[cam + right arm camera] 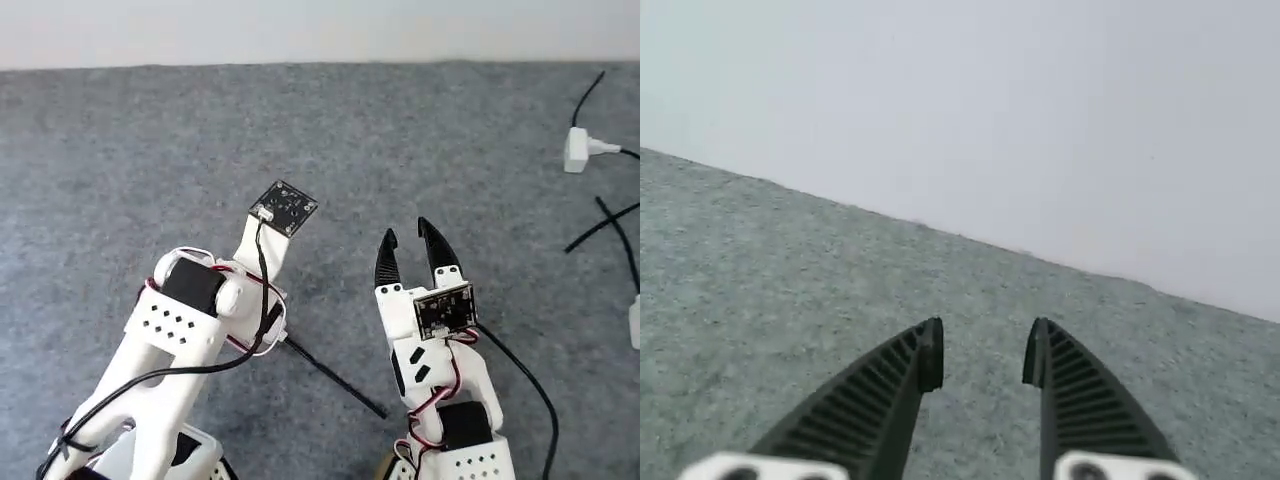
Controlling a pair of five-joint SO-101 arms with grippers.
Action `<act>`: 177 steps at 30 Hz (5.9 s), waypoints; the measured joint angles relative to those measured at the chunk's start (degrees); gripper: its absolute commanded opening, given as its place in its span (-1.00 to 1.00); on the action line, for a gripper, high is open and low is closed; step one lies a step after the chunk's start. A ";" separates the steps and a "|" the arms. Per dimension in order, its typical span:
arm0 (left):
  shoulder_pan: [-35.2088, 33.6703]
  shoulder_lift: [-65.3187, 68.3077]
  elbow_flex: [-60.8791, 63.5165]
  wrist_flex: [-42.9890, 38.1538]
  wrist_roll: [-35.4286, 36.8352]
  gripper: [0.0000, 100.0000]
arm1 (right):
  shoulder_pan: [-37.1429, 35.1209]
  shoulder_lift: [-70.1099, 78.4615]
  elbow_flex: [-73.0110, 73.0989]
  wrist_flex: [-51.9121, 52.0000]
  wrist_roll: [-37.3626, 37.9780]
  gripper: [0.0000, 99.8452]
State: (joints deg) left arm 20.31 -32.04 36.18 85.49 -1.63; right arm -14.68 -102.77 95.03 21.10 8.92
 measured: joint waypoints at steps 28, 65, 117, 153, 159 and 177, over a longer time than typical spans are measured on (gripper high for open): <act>-5.63 0.00 5.10 -2.90 -0.88 -0.98 | -0.09 0.00 0.00 -0.53 0.00 -0.68; -1.49 0.00 7.82 -4.40 0.70 -0.98 | -0.09 0.00 0.00 -0.53 0.00 -0.68; -4.40 0.00 9.49 -5.10 -3.08 -0.98 | -0.09 0.00 0.09 -0.53 0.09 -0.68; -3.87 18.55 4.22 -18.99 -2.99 -0.98 | -0.09 0.00 0.09 -0.53 0.09 -0.68; -3.87 19.96 3.52 -19.52 -3.08 -0.98 | -0.09 0.00 0.09 -0.53 2.02 -0.68; -3.87 20.40 3.69 -19.96 -3.08 -0.98 | -0.09 0.00 0.09 -0.53 2.64 -0.68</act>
State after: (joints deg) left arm 16.44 -11.65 39.87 65.54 -4.70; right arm -14.77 -102.77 95.12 20.57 11.56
